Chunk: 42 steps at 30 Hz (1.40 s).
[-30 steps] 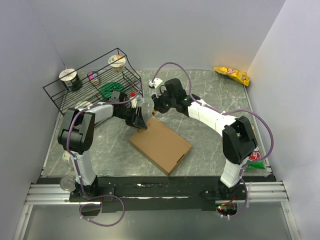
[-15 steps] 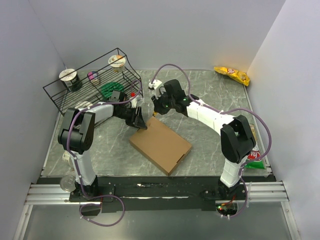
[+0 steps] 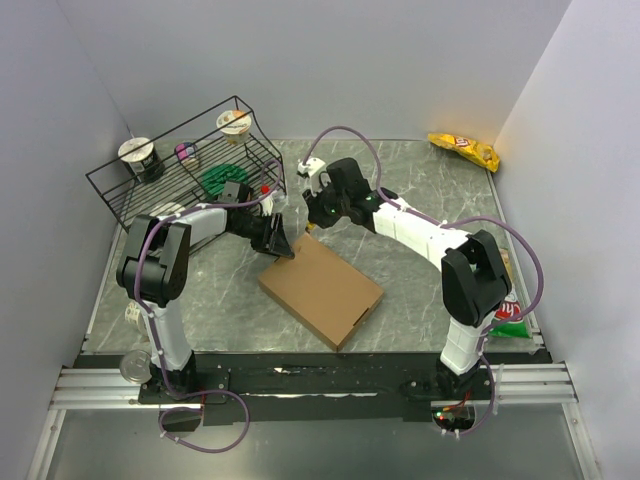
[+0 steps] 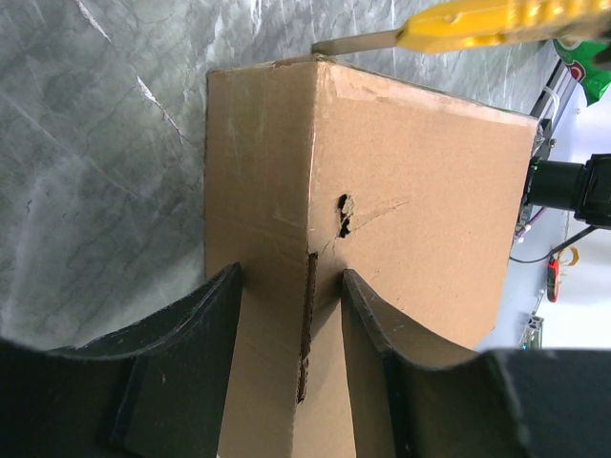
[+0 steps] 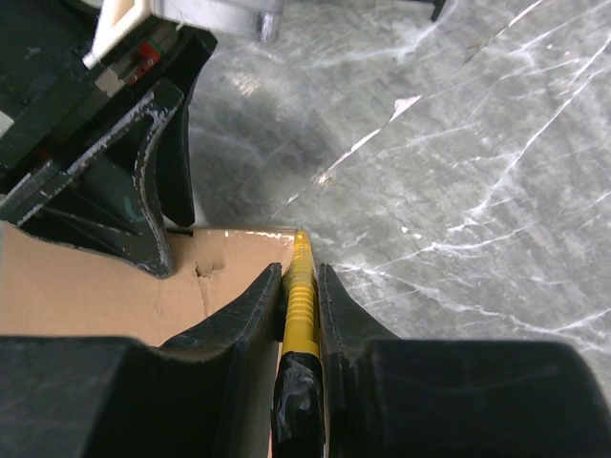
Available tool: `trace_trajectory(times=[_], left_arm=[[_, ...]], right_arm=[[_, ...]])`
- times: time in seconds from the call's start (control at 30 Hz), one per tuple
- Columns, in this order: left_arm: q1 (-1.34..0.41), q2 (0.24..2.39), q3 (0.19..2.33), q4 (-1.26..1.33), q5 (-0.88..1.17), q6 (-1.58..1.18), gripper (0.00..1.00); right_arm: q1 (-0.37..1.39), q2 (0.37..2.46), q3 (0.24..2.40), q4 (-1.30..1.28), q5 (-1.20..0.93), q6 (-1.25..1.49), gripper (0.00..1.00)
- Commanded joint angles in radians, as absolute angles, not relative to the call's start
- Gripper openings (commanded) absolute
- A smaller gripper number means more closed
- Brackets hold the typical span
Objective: Unpack the express box
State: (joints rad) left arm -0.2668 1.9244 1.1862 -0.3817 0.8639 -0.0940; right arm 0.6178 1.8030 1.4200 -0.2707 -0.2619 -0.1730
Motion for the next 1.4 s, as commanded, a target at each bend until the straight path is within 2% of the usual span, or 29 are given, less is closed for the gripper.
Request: trace_trajectory(times=[0.0, 1.37], left_arm=[[-0.272, 2.002, 1.149, -0.443, 0.672, -0.058, 0.49], [-0.272, 2.013, 1.16, -0.451, 0.67, -0.06, 0.48]], right_arm=[[0.629, 1.738, 1.456, -0.204, -0.247, -0.158, 0.0], [0.635, 1.732, 1.467, -0.245, -0.245, -0.172, 0.0]])
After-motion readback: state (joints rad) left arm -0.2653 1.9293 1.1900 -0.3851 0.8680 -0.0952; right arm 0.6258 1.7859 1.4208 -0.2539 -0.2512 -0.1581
